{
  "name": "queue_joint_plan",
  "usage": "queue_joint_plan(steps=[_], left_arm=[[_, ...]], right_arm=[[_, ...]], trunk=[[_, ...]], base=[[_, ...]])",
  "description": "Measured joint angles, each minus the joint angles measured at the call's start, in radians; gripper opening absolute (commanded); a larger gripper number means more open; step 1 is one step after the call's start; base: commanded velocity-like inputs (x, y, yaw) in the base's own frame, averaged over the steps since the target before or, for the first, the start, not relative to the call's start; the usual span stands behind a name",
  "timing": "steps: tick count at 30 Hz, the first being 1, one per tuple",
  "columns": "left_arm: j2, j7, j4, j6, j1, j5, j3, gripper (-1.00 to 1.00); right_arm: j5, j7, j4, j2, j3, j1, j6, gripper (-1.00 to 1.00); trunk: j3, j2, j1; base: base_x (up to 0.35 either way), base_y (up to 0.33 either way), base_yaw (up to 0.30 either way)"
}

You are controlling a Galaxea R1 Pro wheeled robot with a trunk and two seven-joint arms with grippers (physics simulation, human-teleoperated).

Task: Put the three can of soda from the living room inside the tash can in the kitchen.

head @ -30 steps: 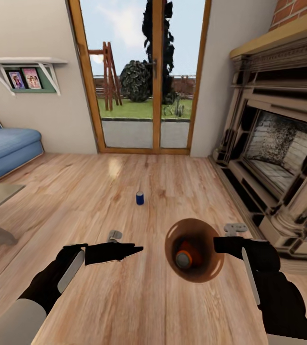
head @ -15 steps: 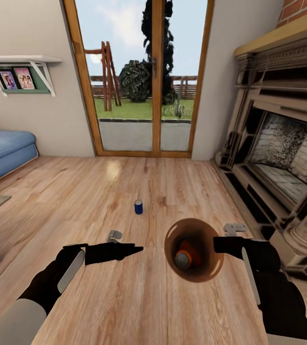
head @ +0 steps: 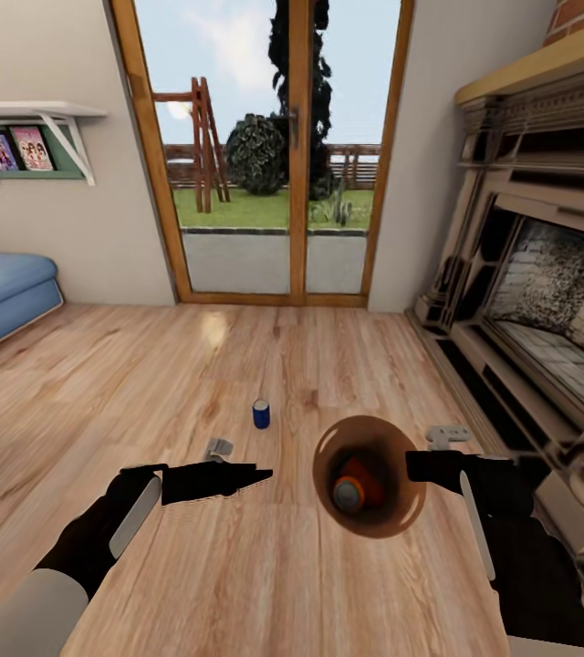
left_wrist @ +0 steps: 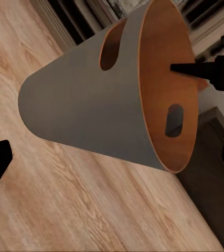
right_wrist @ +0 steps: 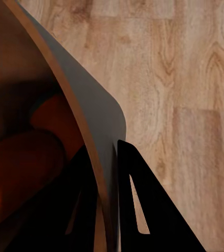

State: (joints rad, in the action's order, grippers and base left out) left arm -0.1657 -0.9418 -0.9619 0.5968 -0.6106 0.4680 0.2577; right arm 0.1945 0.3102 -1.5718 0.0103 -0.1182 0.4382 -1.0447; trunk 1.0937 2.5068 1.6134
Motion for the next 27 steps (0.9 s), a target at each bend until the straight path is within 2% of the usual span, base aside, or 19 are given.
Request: queue_joint_plan(steps=[27], left_arm=[[0.000,0.000,0.000,0.000,0.000,0.000,0.000,1.00]], right_arm=[[-0.004,0.000,0.000,0.001,0.000,0.000,0.000,-1.00]], trunk=[[0.013,0.000,0.000]], base=[[0.337,0.000,-0.024]])
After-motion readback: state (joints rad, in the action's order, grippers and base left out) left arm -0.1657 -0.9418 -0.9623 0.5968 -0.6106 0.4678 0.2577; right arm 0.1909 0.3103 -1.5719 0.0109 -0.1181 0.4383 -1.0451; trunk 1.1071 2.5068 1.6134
